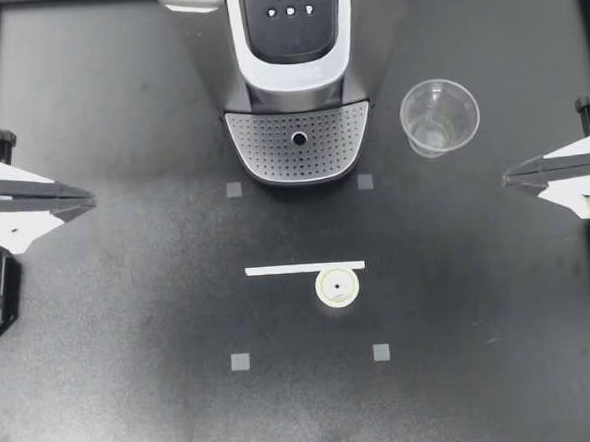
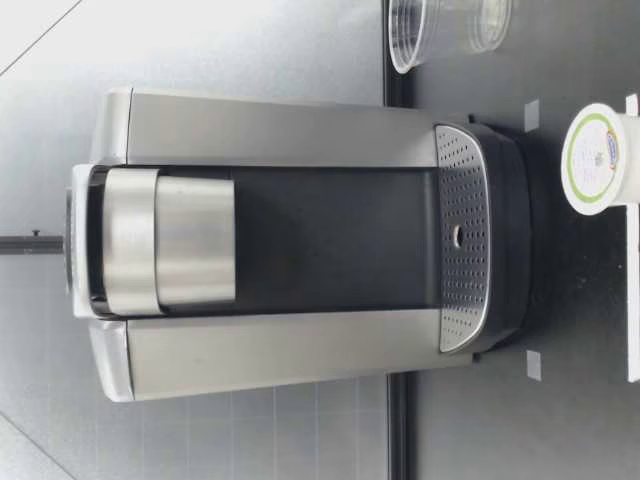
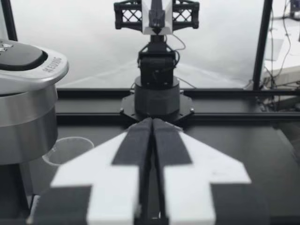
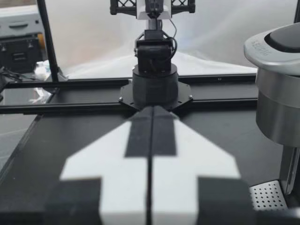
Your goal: Place the coffee capsule inside the capsule container, then place the cup onto the center of the cup tray, then push the 'Hot Water' and 'Travel Mug' buttons.
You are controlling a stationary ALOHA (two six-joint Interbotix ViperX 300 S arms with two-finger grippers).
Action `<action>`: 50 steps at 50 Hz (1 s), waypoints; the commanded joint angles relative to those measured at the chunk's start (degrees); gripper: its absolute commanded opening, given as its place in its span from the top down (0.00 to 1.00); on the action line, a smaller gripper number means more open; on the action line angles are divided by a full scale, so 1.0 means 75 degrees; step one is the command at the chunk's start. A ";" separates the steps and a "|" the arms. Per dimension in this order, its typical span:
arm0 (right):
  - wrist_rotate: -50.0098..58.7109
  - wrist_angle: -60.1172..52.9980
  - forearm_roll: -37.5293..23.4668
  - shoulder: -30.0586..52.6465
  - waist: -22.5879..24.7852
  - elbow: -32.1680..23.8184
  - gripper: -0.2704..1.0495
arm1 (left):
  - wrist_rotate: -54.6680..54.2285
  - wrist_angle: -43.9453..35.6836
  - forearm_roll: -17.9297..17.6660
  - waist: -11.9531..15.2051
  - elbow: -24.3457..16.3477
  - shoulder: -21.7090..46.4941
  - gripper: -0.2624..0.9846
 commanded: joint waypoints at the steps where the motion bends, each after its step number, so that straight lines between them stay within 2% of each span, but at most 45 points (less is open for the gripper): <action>1: 0.0012 -0.0047 0.0000 0.0047 -0.0012 -0.0211 0.69 | -0.0070 -0.0012 0.0023 0.0070 -0.0082 0.0117 0.61; 5: 0.0035 -0.0105 0.0000 0.0176 0.0000 -0.0246 0.74 | -0.0082 0.0094 0.0023 0.0070 -0.0117 0.0211 0.65; 12: 0.0094 -0.0164 0.0000 0.0609 0.0000 -0.0445 0.74 | -0.0070 0.0633 0.0023 0.0070 -0.0258 0.0633 0.66; 23: 0.0738 -0.0152 0.0000 0.1688 0.0000 -0.0586 0.74 | -0.0082 0.1512 0.0023 0.0059 -0.0750 0.2039 0.66; 36: 0.1020 0.0000 0.0000 0.2801 0.0000 -0.0598 0.74 | 0.0070 0.2180 0.0035 -0.0223 -0.1734 0.3973 0.66; 50: 0.0973 -0.0012 -0.0012 0.3973 -0.0012 -0.0621 0.74 | 0.0293 0.2801 0.0047 -0.0305 -0.2859 0.5613 0.66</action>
